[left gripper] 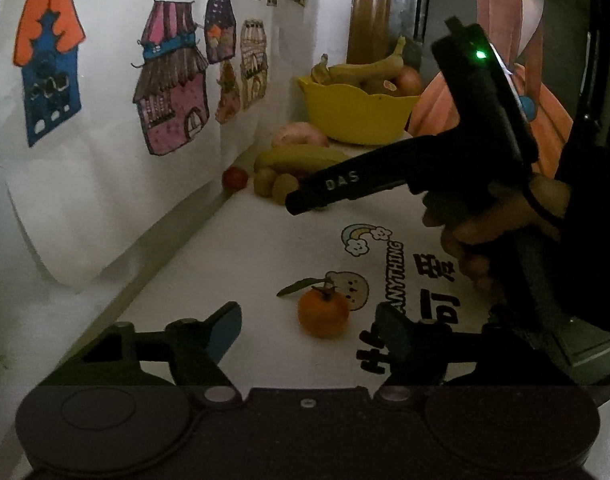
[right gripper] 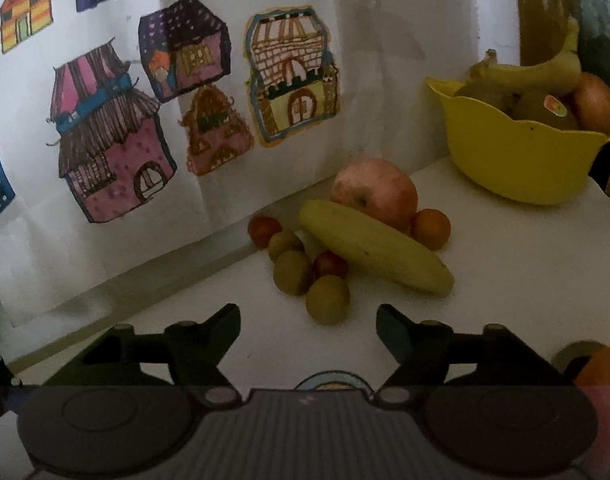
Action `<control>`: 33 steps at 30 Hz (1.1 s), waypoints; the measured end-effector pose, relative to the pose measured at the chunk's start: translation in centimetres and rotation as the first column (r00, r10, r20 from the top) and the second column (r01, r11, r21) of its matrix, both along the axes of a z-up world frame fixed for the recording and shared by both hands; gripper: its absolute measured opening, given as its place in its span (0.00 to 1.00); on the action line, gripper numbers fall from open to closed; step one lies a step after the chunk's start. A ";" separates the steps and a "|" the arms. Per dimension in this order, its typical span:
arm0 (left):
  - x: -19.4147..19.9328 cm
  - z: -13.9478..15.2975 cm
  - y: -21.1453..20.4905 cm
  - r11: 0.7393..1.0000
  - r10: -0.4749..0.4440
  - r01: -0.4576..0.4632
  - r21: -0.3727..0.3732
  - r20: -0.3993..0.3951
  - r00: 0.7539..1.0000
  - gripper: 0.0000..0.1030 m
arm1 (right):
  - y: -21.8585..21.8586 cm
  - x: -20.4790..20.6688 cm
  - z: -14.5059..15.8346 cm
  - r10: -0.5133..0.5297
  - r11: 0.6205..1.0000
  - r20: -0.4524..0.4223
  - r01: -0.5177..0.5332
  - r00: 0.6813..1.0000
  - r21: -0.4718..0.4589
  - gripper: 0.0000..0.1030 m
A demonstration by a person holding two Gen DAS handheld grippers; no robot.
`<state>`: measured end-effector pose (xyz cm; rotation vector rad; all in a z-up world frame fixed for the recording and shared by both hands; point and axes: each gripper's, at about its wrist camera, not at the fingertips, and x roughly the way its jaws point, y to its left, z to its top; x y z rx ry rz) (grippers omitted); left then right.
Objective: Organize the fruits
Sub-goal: 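Grasp the small leafy tangerine with the left tool while the right tool grasps a kiwi, then carry the tangerine in the left tool while the right tool carries the kiwi to the tray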
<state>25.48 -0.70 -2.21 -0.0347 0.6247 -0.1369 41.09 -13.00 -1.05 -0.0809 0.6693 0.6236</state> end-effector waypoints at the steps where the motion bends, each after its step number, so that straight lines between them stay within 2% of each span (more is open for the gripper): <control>1: 0.1 -0.1 0.0 1.000 0.000 0.000 -0.001 -0.003 1.000 0.69 | 0.2 0.1 -0.1 0.001 1.000 0.004 -0.001 1.000 -0.005 0.69; 5: 0.7 -0.5 0.0 1.000 0.007 -0.007 -0.004 -0.018 1.000 0.55 | 0.7 0.7 -0.4 0.006 1.000 0.006 -0.006 1.000 -0.026 0.62; 8: 1.0 -0.7 0.0 1.000 0.011 -0.011 0.000 -0.015 1.000 0.50 | 0.7 1.2 -0.6 0.007 0.999 0.004 -0.007 1.000 -0.032 0.59; 14: 1.2 -0.8 0.0 1.000 0.007 -0.007 0.004 -0.009 1.000 0.31 | 0.8 1.7 -0.8 0.014 0.999 0.005 -0.014 1.000 -0.032 0.43; 16: 1.2 -0.8 0.0 1.000 0.009 -0.009 0.001 -0.008 1.000 0.31 | 0.7 1.7 -0.8 0.012 0.999 0.004 -0.012 1.000 -0.029 0.34; 18: 1.2 -0.8 0.0 1.000 0.010 -0.010 -0.002 -0.007 1.000 0.31 | 0.6 1.8 -0.8 0.011 1.000 -0.001 -0.011 1.000 -0.024 0.30; 33: 0.8 -0.6 0.3 0.999 0.040 -0.040 -0.005 -0.016 0.999 0.30 | 0.0 -2.2 -0.2 0.082 0.996 -0.047 -0.084 0.996 -0.036 0.29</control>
